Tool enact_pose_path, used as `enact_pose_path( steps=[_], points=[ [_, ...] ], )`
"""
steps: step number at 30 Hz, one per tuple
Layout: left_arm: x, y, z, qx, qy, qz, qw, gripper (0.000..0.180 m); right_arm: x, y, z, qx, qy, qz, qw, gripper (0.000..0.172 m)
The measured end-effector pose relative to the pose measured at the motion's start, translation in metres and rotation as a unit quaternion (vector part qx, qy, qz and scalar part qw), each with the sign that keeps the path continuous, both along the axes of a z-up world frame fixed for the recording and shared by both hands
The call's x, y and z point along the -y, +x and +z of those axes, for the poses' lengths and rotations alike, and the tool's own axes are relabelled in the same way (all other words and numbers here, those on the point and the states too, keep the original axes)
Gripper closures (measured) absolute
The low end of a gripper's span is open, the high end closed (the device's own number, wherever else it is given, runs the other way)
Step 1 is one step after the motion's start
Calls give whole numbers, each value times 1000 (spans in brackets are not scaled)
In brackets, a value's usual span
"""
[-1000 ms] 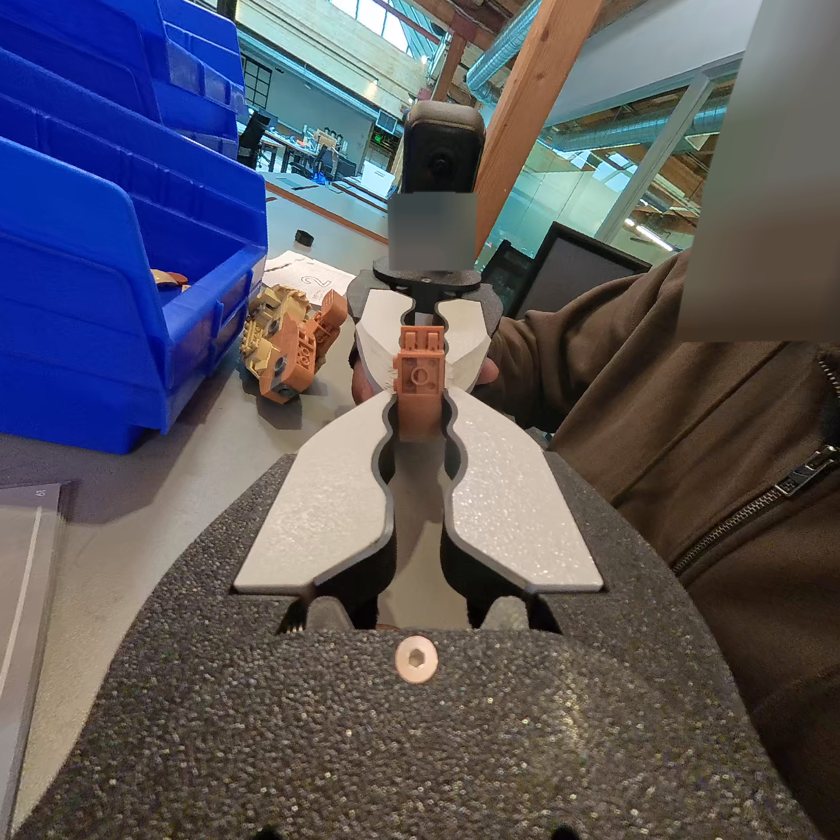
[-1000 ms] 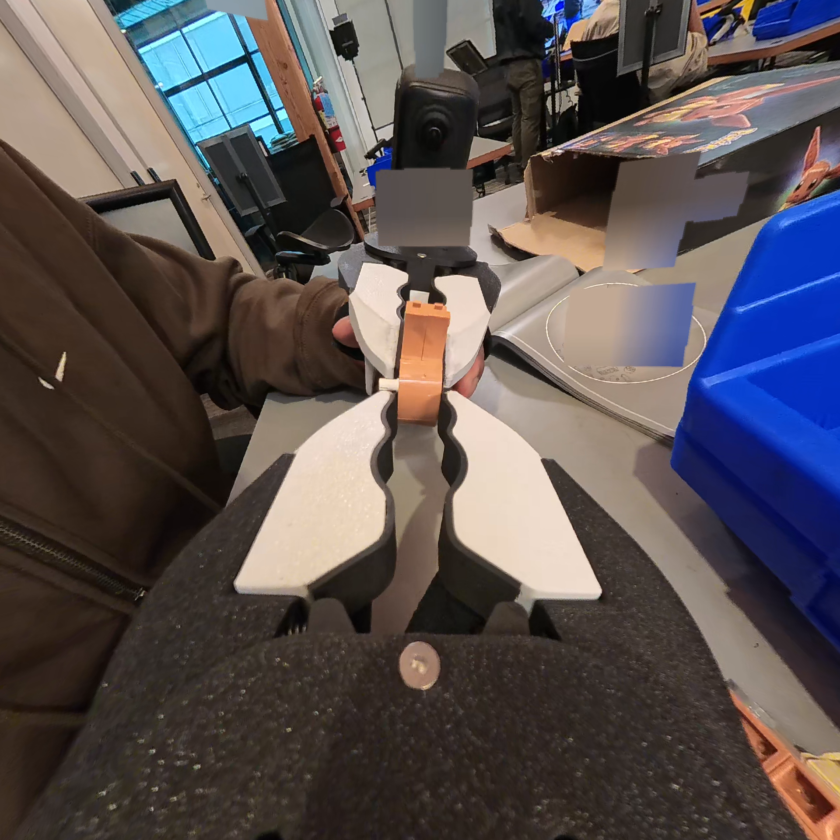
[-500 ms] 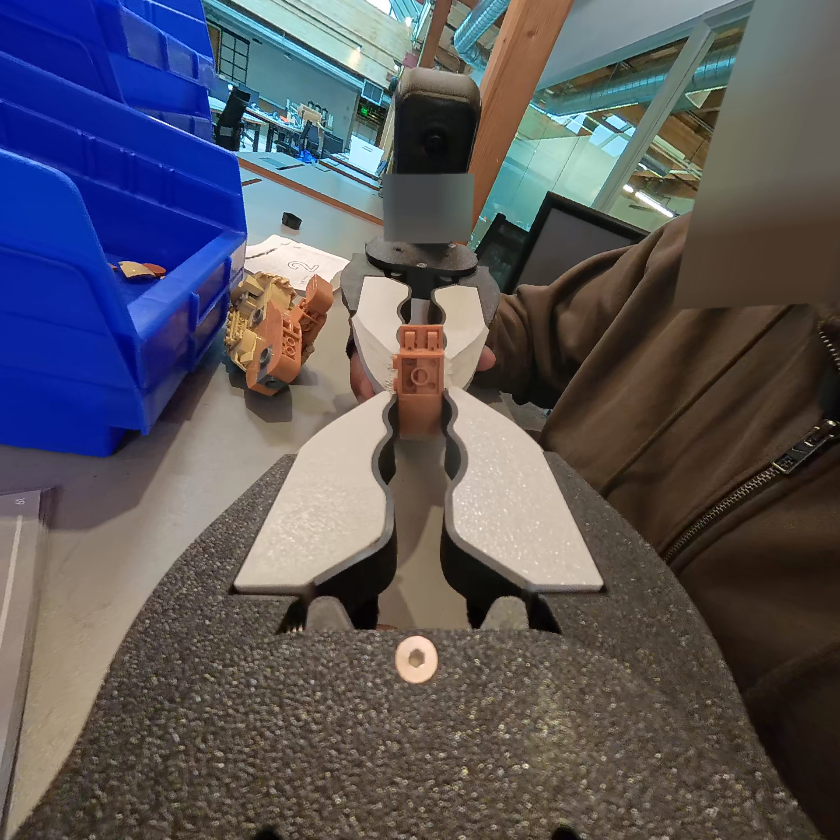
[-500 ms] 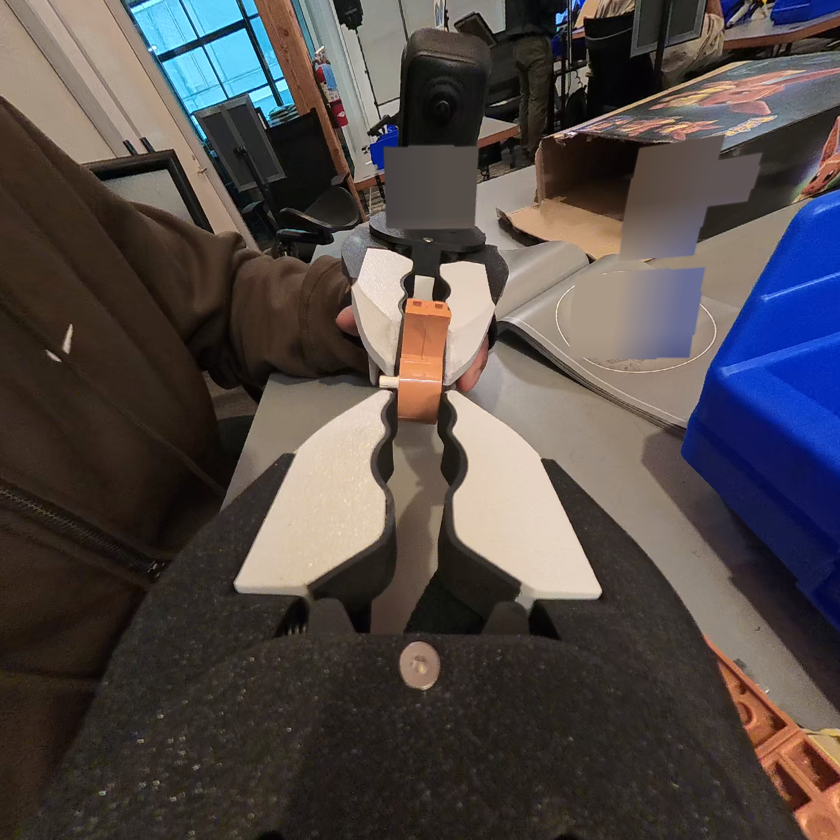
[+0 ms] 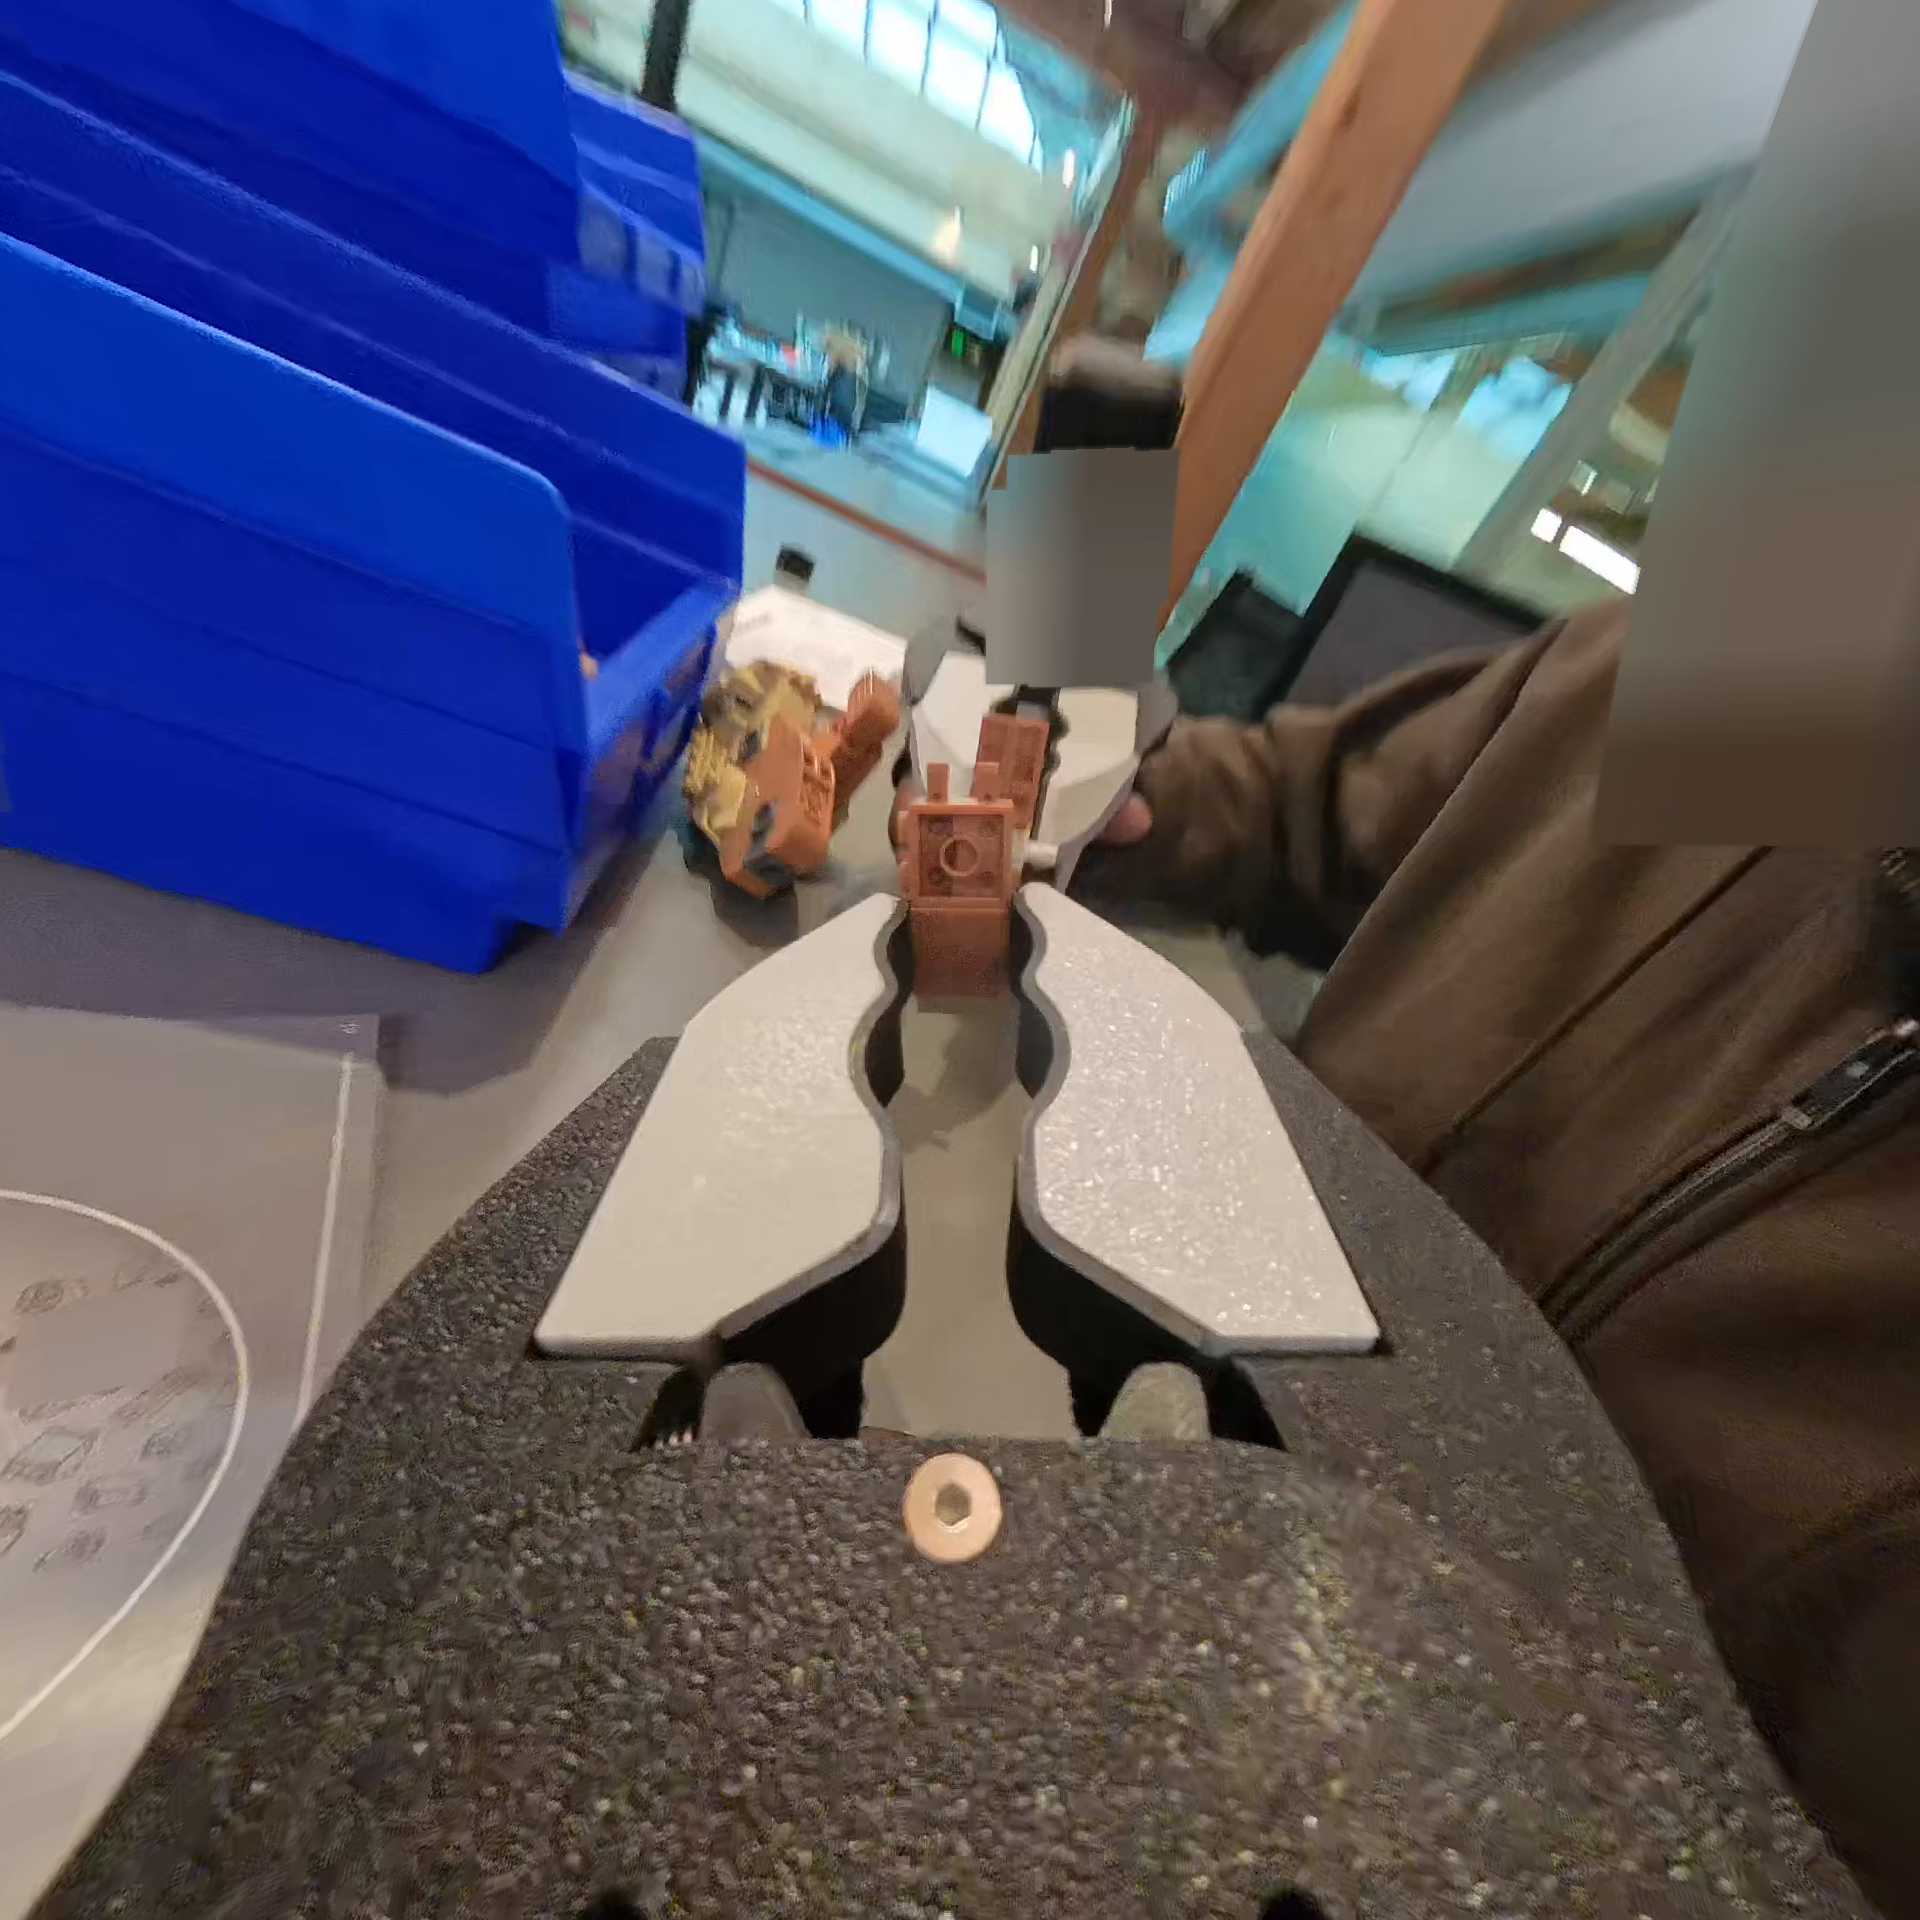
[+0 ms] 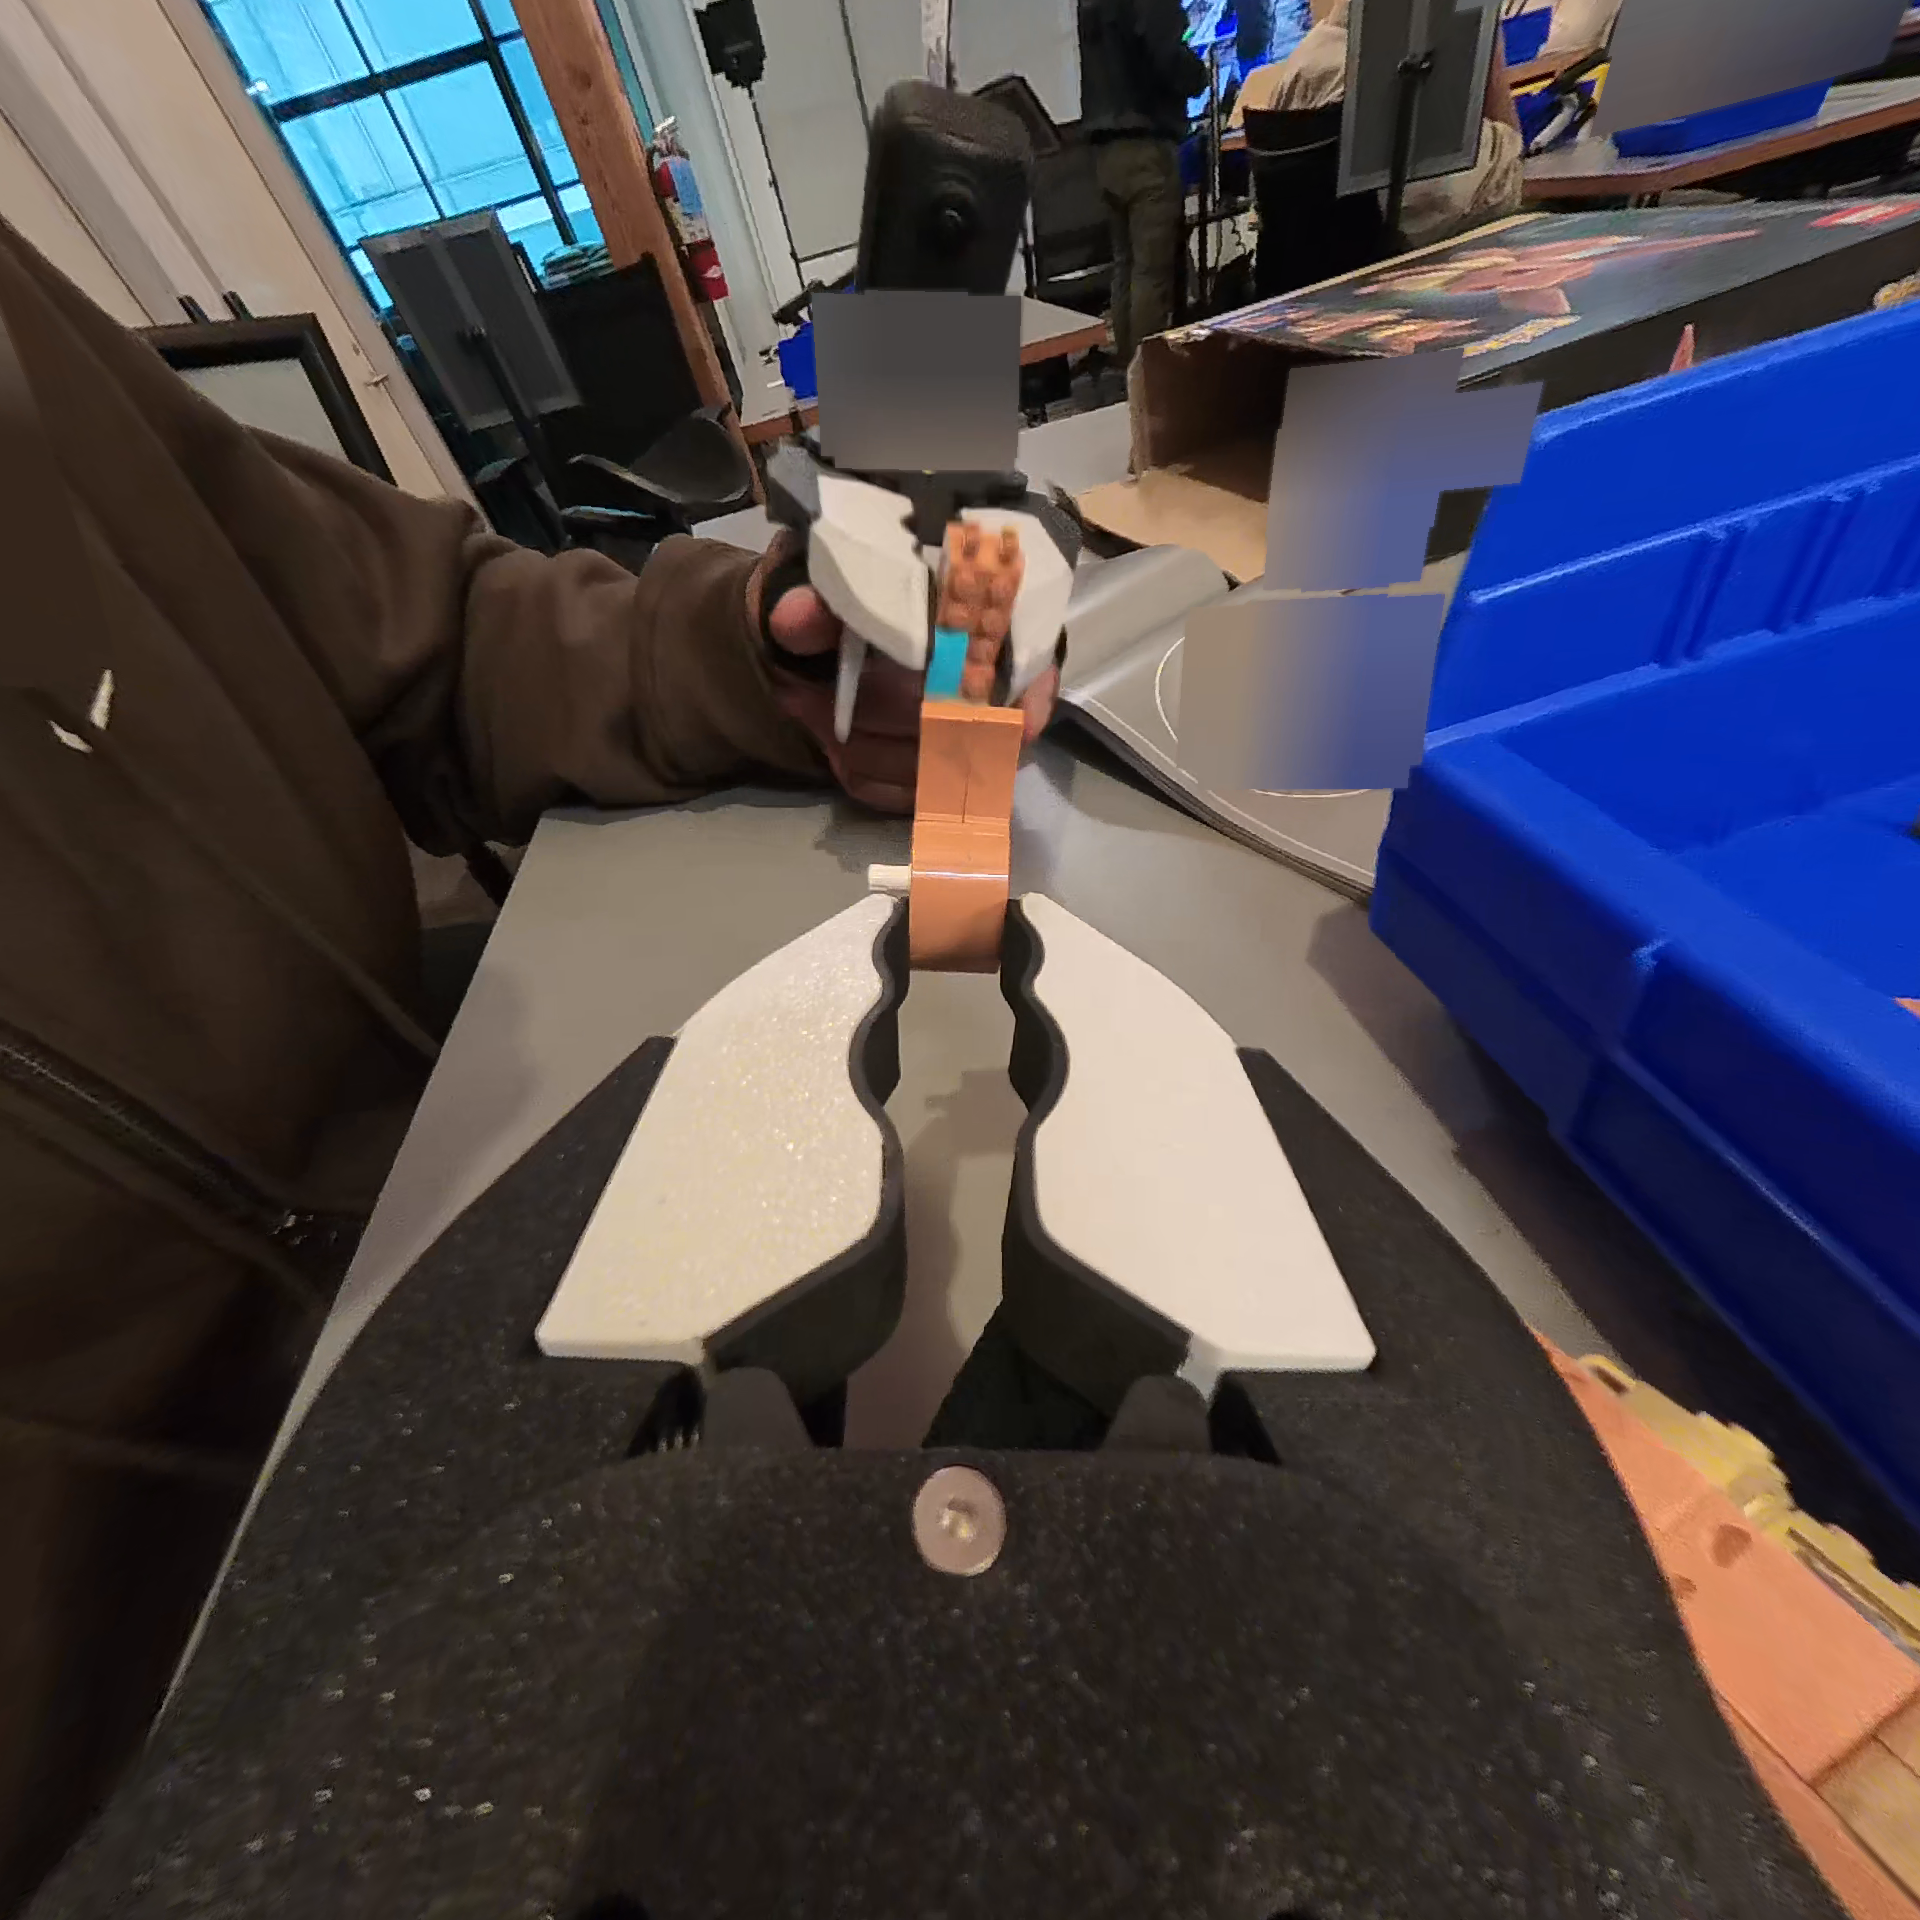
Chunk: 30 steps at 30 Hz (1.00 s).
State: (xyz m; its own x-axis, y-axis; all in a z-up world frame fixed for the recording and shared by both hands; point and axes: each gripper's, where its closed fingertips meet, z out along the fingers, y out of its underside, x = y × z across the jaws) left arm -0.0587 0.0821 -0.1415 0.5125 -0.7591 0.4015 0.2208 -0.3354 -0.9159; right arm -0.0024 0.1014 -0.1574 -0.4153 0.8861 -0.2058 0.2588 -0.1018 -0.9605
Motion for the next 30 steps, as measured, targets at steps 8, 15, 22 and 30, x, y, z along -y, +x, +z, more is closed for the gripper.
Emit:
enact_pose_path(
  steps=[8,15,22,30],
  points=[
    [-4,3,-6,-11,-16,0,1000,163,-1,-4,-13,26,61,-24,998,155],
    [-5,9,-3,3,-11,-2,1000,163,-10,-6,-51,107,242,-65,962,155],
    [-13,8,17,119,-10,19,993,163,-7,-7,-67,140,300,-58,942,155],
    [-19,0,26,232,-42,25,972,163,-4,-7,-67,129,320,-50,937,147]
  ],
)
